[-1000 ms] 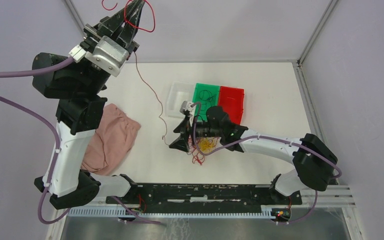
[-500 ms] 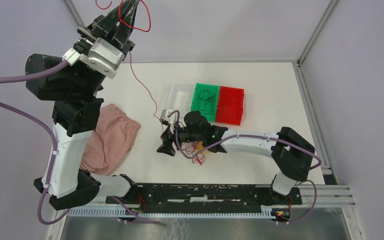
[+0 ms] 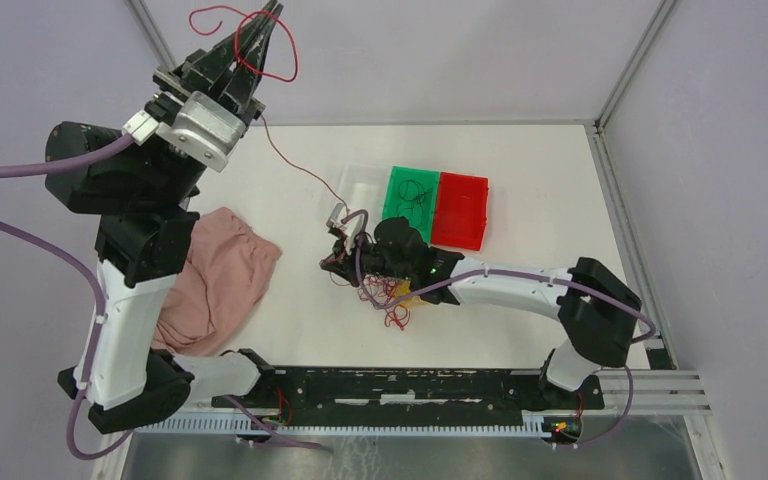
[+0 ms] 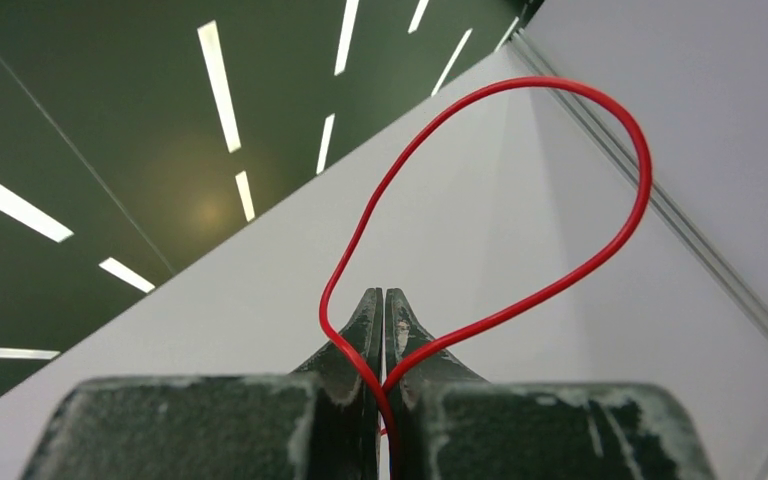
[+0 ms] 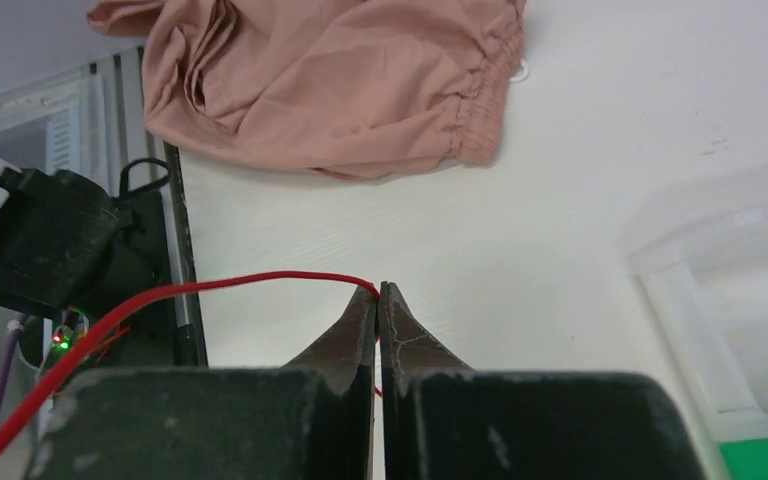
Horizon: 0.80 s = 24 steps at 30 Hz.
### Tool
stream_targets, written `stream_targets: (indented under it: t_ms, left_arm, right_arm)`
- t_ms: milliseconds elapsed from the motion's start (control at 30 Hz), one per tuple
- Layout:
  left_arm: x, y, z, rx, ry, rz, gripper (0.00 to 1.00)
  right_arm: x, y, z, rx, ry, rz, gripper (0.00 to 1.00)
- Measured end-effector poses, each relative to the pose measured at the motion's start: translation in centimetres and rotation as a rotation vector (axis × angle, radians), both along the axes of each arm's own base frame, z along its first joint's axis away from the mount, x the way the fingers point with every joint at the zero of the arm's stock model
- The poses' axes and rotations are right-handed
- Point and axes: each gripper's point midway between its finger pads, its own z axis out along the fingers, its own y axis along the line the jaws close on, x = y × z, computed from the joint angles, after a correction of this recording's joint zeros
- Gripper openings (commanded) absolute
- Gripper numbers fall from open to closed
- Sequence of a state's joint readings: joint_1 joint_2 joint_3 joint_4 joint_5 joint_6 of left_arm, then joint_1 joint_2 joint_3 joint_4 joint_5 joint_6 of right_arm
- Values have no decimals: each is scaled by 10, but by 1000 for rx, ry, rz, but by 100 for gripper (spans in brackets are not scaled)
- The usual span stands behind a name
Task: Untangle the cables
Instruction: Untie the cable.
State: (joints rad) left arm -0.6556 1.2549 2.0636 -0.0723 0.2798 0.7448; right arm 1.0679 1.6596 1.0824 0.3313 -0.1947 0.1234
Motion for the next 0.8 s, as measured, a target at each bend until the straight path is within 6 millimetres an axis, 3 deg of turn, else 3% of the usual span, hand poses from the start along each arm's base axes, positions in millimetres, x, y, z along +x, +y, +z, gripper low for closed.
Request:
stream_targets:
  t_ms: [67, 200, 333, 400, 500, 600, 700, 800]
  left_arm:
    - [1, 3, -14, 9, 41, 7, 12]
    - [9, 7, -58, 6, 207, 5, 14]
    - [21, 3, -138, 42, 442, -2, 13]
    - [26, -2, -191, 77, 570, -12, 13]
    - [34, -20, -279, 183, 779, -43, 15]
    - [38, -38, -350, 285, 964, -89, 14]
    - [40, -51, -407, 349, 1110, -129, 16]
    - [39, -53, -425, 335, 1165, -172, 19]
  right_arm:
    - [4, -7, 13, 18, -13, -21, 1]
    - [18, -36, 53, 101, -36, -82, 1]
    - [37, -69, 83, 186, -31, -161, 1]
    - [44, -82, 94, 220, -18, -191, 1]
    - [44, -90, 108, 257, -4, -196, 1]
    - [38, -91, 113, 269, 10, -181, 1]
    - [34, -92, 109, 255, 32, -172, 1]
    - [30, -95, 98, 216, 64, -168, 0]
